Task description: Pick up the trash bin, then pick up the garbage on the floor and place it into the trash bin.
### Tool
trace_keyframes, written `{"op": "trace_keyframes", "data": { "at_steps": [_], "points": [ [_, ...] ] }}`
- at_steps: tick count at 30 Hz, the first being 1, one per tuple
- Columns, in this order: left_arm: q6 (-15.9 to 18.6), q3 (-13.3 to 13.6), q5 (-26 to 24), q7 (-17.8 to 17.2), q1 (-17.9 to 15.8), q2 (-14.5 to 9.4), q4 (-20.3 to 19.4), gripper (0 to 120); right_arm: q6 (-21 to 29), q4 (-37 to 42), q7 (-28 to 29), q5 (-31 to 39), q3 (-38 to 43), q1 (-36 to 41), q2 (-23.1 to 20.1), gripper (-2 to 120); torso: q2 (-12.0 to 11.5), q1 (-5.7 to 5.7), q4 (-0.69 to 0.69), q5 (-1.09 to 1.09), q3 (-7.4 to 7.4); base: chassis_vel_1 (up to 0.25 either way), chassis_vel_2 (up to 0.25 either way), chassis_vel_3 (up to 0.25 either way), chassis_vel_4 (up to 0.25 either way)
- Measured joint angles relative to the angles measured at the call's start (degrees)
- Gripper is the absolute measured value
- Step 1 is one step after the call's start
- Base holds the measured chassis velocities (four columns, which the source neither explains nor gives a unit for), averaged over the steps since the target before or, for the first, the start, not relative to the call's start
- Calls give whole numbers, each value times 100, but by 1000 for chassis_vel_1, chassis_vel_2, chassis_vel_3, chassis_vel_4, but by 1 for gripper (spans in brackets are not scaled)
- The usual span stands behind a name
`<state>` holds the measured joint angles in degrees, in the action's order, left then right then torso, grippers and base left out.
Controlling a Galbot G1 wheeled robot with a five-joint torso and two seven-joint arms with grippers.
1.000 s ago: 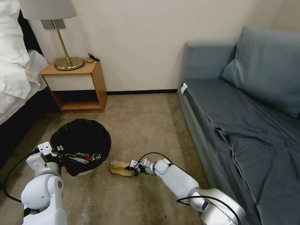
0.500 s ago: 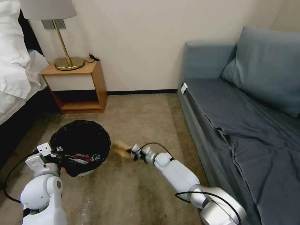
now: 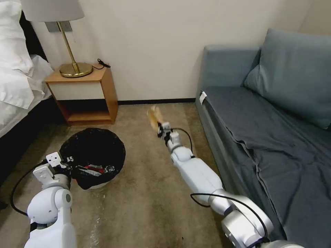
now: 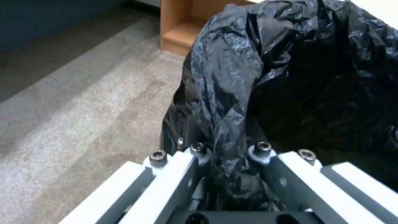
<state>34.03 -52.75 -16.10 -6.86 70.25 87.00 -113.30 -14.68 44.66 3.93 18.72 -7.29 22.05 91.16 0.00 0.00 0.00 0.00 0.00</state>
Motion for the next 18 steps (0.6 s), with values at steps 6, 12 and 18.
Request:
{"op": "trace_keyframes", "data": {
  "at_steps": [6,12,18],
  "points": [
    [7,44,26,-6,20,9,-5,4,242,1045,609,493,-702,-146,-101,0,0,0,0,0,0,0,0,0,0],
    [9,85,81,-10,13,51,14,4,642,2224,1364,1059,-1573,-476,-84,0,0,0,1,0,0,0,0,0,0],
    [-15,112,107,-13,-36,82,84,4,807,2723,1573,1181,-2223,-652,64,0,1,0,2,-1,-1,0,0,0,0]
  ]
}}
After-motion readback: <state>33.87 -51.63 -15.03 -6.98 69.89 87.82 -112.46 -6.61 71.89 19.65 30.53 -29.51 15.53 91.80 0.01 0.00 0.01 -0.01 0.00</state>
